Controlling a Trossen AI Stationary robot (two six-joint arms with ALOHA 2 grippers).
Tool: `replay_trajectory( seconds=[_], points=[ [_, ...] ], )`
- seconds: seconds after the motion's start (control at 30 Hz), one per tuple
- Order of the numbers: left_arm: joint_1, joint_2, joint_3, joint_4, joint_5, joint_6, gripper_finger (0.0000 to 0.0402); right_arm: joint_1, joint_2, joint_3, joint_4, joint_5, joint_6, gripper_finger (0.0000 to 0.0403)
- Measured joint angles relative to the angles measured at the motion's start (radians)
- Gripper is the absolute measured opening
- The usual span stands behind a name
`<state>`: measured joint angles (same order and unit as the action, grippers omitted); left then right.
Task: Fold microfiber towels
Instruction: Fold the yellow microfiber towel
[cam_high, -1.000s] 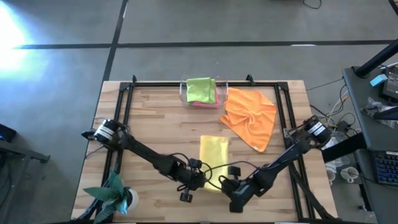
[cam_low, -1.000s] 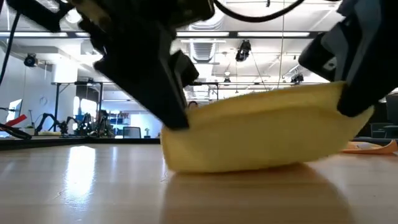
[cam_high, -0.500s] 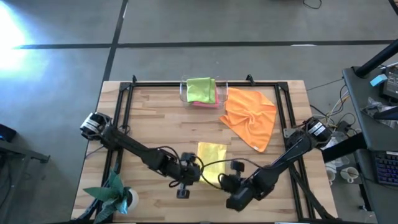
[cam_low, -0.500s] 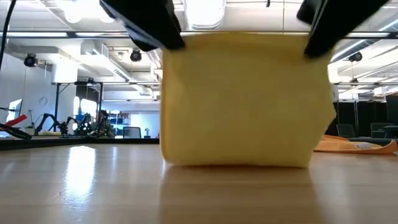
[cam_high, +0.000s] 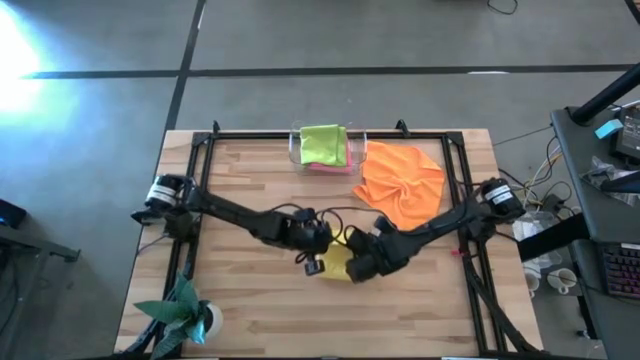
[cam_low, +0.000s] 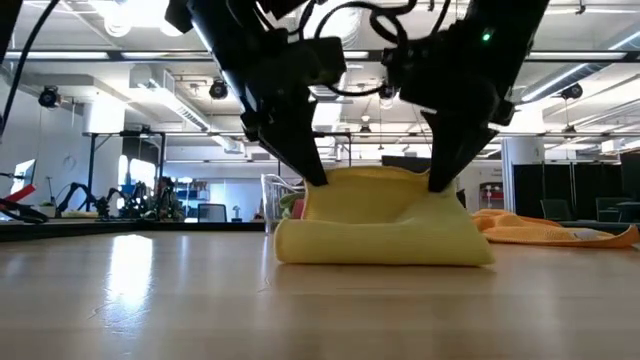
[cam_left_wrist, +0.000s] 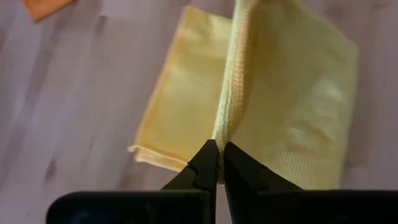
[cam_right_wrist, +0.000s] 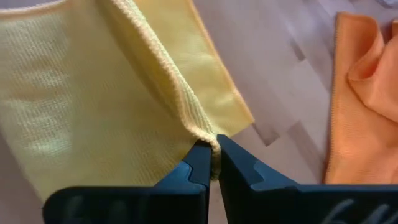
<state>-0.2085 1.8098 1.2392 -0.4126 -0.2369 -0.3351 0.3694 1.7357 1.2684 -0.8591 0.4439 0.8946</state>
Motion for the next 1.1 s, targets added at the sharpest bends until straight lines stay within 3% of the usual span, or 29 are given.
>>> replay_trajectory(
  seconds=[0.3, 0.53, 0.8, 1.1],
  points=[
    [0.04, 0.004, -0.002, 0.002, 0.045, 0.008, 0.0001, -0.046, 0.0, -0.019, 0.009, -0.006, -0.042, 0.0012],
    [0.045, 0.002, -0.002, -0.002, -0.035, 0.01, 0.0007, -0.062, 0.0, -0.018, 0.011, -0.005, -0.067, 0.0013],
    [0.058, -0.007, 0.006, -0.069, -0.044, 0.001, 0.0042, -0.117, 0.0, 0.024, 0.007, -0.009, -0.138, 0.0013],
    [0.065, -0.009, 0.011, -0.108, -0.053, 0.0, 0.0045, -0.215, 0.0, 0.036, 0.01, -0.015, -0.222, 0.0013]
  ],
)
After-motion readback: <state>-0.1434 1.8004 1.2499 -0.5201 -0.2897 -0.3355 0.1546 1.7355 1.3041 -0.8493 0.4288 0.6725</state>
